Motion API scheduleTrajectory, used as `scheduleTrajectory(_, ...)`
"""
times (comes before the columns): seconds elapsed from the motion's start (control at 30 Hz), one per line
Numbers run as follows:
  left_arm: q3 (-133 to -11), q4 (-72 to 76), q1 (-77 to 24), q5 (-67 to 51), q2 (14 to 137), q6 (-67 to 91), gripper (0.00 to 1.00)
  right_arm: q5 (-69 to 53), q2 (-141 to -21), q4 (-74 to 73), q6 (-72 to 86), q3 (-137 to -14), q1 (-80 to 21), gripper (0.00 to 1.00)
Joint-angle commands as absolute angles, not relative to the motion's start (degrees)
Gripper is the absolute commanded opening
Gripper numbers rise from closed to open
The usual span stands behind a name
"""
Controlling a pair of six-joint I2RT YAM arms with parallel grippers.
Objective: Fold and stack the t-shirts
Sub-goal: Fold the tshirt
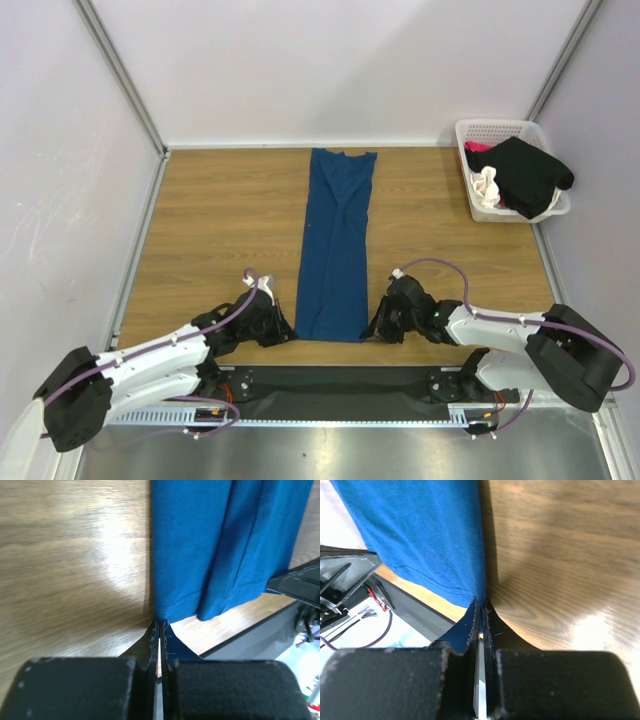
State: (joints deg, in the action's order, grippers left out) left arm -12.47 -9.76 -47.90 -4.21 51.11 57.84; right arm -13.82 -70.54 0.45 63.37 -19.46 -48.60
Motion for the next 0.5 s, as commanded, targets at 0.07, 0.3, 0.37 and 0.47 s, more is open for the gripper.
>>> scheduleTrajectory(0.07, -16.3, -21.3, -48.3, 2.2, 47.0, 54.1, 0.00, -10.3, -66.5, -7.3, 62.2, -19.3, -49.0, 0.00)
scheduleTrajectory(0.3, -17.3, -23.3, -48.3, 2.5, 46.2, 53.3, 0.00, -9.8, -64.2, -9.1, 62.0, -19.1, -49.0, 0.00)
scheduleTrajectory(0.37, -16.9, -22.4, -48.3, 2.0, 46.6, 53.5, 0.00, -10.0, -64.7, -8.4, 62.4, -18.9, -49.0, 0.00)
scheduleTrajectory(0.47, -16.8, -22.2, -48.3, 1.4, 45.4, 53.6, 0.00, -10.5, -64.5, -7.8, 63.1, -18.7, -49.0, 0.00)
